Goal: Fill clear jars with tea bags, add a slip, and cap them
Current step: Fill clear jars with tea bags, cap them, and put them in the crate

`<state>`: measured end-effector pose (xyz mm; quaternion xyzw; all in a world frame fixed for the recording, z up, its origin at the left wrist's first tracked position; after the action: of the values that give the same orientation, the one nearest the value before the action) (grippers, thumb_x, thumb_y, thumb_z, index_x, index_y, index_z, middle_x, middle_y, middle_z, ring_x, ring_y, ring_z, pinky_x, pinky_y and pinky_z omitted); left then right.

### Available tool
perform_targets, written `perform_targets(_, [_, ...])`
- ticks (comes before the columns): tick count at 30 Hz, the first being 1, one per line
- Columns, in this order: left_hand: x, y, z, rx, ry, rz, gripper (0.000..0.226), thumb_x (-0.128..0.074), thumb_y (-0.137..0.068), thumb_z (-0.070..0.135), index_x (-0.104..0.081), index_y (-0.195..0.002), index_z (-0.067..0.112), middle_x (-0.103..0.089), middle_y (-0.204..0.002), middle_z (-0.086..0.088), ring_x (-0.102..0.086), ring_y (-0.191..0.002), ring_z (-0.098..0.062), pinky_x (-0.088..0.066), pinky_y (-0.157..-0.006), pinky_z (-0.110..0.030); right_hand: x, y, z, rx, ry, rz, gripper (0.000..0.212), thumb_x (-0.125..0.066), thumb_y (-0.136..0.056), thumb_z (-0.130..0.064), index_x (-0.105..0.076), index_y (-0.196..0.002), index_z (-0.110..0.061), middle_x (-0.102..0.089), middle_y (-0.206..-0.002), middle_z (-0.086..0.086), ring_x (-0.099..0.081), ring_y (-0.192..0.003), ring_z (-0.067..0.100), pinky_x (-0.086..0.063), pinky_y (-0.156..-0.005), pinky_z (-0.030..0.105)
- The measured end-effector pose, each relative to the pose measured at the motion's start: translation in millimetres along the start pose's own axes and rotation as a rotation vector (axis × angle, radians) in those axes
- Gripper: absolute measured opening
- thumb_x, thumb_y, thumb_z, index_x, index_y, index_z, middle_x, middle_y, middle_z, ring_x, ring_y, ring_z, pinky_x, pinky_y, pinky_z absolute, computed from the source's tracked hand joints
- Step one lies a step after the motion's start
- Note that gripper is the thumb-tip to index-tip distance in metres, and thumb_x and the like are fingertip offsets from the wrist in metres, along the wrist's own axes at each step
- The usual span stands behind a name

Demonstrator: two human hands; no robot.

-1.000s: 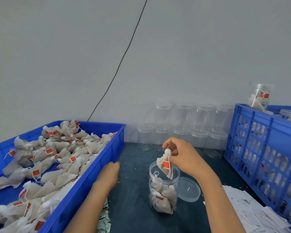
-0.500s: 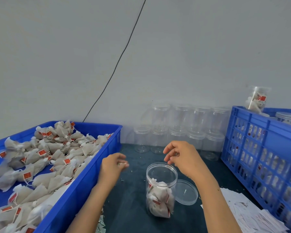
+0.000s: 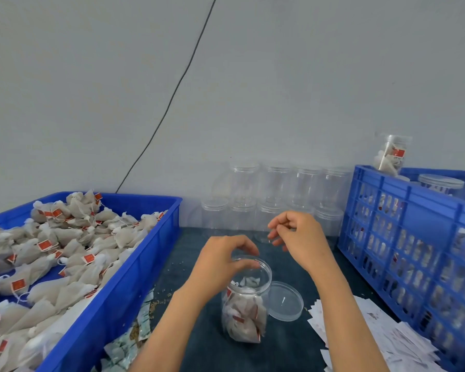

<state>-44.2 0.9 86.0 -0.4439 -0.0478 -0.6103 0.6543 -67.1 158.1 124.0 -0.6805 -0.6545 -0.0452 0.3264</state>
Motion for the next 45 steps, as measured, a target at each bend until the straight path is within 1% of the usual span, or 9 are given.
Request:
perform_targets(4, [2,11,-12,0.066,0.284,0.206,0.008,-0.068,-0.087,0.026,-0.069,-0.095,0.024,-0.070,-0.096,0.017,-0.061,-0.097,0.003,-0.047,-0.092,-0.022,16,-3,14,-0.086,-0.175,0.009,0.028,-0.046,-0.094,0.001,-0.066,-0.083,-0.013,-0.070,-0.072,-0.002,-0.066,-0.062,0.007,-0.053,-0.059,0.018])
perform_targets(10, [-33,44,-31,0.176,0.678,0.226,0.058,-0.074,-0.073,0.037,-0.047,-0.122,0.021,-0.056,-0.125,0.002,-0.055,-0.118,-0.009,-0.043,-0.099,-0.021,52,1,75,-0.315,-0.199,0.083,0.027,-0.045,-0.094,0.003,-0.065,-0.082,-0.011,-0.069,-0.080,0.007,-0.063,-0.066,0.014,-0.052,-0.060,0.024])
perform_targets(13, [-44,55,-38,0.188,0.704,0.211,0.084,-0.073,-0.055,0.045,-0.039,-0.128,0.025,-0.053,-0.127,0.006,-0.055,-0.116,0.001,-0.044,-0.090,-0.012,57,12,110,-0.412,-0.037,0.022,0.026,-0.047,-0.090,0.002,-0.063,-0.077,-0.013,-0.068,-0.081,0.008,-0.061,-0.066,0.015,-0.049,-0.060,0.026])
perform_targets(20, [-71,66,-56,0.249,0.631,0.131,0.097,-0.095,-0.045,0.011,-0.040,-0.123,0.025,-0.057,-0.124,-0.001,-0.059,-0.111,-0.005,-0.048,-0.088,-0.019,52,46,148,-0.330,0.323,-0.096,0.004,-0.068,-0.087,-0.015,-0.066,-0.089,-0.017,-0.063,-0.091,-0.008,-0.060,-0.088,0.011,-0.050,-0.076,0.026])
perform_targets(24, [-77,68,-61,0.252,0.662,-0.009,0.093,-0.089,-0.045,0.011,-0.045,-0.125,0.026,-0.061,-0.123,-0.001,-0.063,-0.100,0.003,-0.048,-0.082,-0.012,21,65,151,-0.305,0.311,-0.278,0.021,-0.078,-0.078,-0.027,-0.068,-0.096,-0.021,-0.061,-0.095,-0.008,-0.058,-0.082,0.006,-0.045,-0.071,0.018])
perform_targets(29, [-77,70,-63,0.250,0.663,-0.019,0.091,-0.091,-0.047,0.011,-0.047,-0.125,0.028,-0.064,-0.118,0.000,-0.064,-0.098,0.001,-0.049,-0.082,-0.013,7,70,158,-0.284,0.504,-0.288,0.043,-0.078,-0.077,-0.033,-0.059,-0.115,-0.027,-0.048,-0.112,-0.009,-0.050,-0.107,0.011,-0.043,-0.095,0.028])
perform_targets(34, [-73,71,-60,0.220,0.563,0.074,0.093,-0.091,-0.040,0.038,-0.047,-0.123,0.038,-0.064,-0.110,0.021,-0.064,-0.103,-0.004,-0.050,-0.088,-0.019,11,73,158,-0.254,0.395,-0.140,0.018,-0.077,-0.074,-0.021,-0.063,-0.084,-0.025,-0.061,-0.086,-0.012,-0.058,-0.081,0.008,-0.049,-0.076,0.029])
perform_targets(41, [-65,70,-57,0.206,0.530,0.175,0.091,-0.092,-0.045,0.023,-0.047,-0.124,0.035,-0.063,-0.118,0.008,-0.063,-0.109,-0.011,-0.051,-0.094,-0.031,38,56,95,0.010,0.049,0.231,0.029,-0.066,-0.088,-0.025,-0.057,-0.066,-0.009,-0.052,-0.066,-0.002,-0.045,-0.059,0.011,-0.034,-0.058,0.024])
perform_targets(45, [-63,72,-50,0.176,0.500,0.179,0.088,-0.090,-0.050,0.021,-0.048,-0.125,0.037,-0.060,-0.121,0.014,-0.062,-0.111,-0.010,-0.051,-0.096,-0.034,17,49,43,0.096,-0.308,0.036,0.021,-0.054,-0.097,-0.015,-0.065,-0.082,-0.006,-0.054,-0.053,-0.007,-0.046,-0.049,0.007,-0.041,-0.052,0.017])
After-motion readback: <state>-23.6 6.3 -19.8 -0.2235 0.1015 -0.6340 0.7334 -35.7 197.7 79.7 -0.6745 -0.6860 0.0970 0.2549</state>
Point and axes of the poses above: each hand's wrist, its own y-axis away from the middle knuckle, its own x-axis out of the back of the hand, z = x × y, the point moved 6 cm from there along -y, towards the middle knuckle
